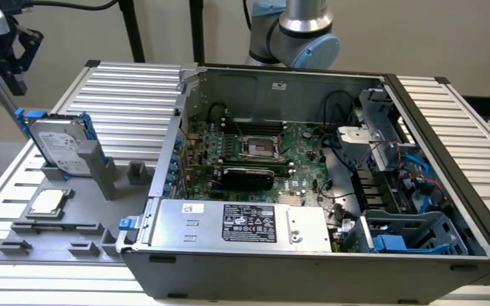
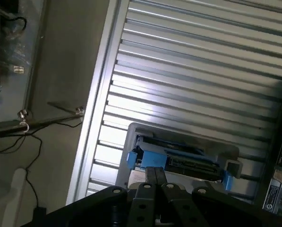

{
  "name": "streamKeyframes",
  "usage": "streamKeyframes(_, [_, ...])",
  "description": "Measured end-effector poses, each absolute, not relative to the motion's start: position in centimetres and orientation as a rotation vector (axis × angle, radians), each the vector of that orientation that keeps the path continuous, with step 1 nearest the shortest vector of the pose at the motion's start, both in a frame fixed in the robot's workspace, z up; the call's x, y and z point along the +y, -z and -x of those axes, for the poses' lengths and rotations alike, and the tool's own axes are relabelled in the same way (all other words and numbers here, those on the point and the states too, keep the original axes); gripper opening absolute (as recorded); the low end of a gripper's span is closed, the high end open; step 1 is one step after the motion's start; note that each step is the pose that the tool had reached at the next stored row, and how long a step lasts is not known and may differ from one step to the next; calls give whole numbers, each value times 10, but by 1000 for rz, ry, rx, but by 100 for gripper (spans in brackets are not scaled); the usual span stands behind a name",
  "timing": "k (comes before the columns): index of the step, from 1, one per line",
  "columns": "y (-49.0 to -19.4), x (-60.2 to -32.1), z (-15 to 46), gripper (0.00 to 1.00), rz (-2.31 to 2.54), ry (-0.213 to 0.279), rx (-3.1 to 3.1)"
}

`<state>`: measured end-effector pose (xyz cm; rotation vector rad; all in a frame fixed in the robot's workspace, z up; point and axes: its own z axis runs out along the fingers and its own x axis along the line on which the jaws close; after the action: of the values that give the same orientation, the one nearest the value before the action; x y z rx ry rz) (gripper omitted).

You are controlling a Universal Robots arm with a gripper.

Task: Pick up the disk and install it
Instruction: 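Pick up the disk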

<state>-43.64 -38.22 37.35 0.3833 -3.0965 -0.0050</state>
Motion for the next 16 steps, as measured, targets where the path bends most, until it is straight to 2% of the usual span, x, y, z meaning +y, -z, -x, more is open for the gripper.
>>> streamKeyframes(16, [-363, -382, 436, 11, -829, 0, -3008])
